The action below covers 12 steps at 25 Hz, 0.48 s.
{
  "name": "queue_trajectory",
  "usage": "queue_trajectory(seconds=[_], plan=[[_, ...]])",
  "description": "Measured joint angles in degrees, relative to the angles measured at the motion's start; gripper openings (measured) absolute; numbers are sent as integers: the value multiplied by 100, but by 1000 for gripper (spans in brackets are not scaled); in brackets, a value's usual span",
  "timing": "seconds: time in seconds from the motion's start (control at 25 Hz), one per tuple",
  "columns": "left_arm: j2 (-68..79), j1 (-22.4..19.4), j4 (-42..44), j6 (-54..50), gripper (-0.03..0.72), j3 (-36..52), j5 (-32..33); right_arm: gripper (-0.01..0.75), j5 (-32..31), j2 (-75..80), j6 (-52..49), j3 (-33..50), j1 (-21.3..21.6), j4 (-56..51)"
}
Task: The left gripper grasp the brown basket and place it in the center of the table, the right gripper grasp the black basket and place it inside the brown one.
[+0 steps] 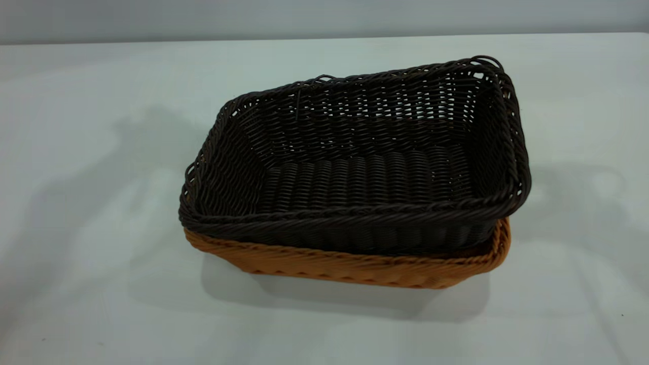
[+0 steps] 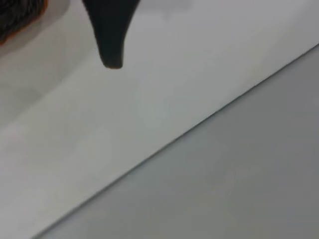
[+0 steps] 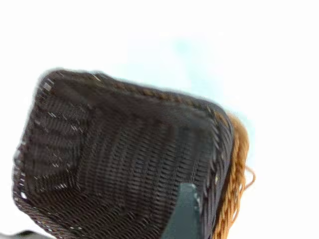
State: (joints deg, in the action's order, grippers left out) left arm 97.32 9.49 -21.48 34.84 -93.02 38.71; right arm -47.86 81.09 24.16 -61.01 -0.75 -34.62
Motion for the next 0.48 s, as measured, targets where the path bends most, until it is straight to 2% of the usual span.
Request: queue_trajectory(seconds=[0.12, 0.32, 0.48], plan=[[-495, 0, 699, -912, 490, 0, 470, 586, -233, -971, 68, 0, 0, 67], [-1287, 0, 1777, -2263, 490, 0, 1666, 586, -949, -2597, 116, 81, 0, 81], [-1699, 0, 2148, -2854, 490, 0, 2618, 586, -1291, -3658, 147, 473, 0, 81]])
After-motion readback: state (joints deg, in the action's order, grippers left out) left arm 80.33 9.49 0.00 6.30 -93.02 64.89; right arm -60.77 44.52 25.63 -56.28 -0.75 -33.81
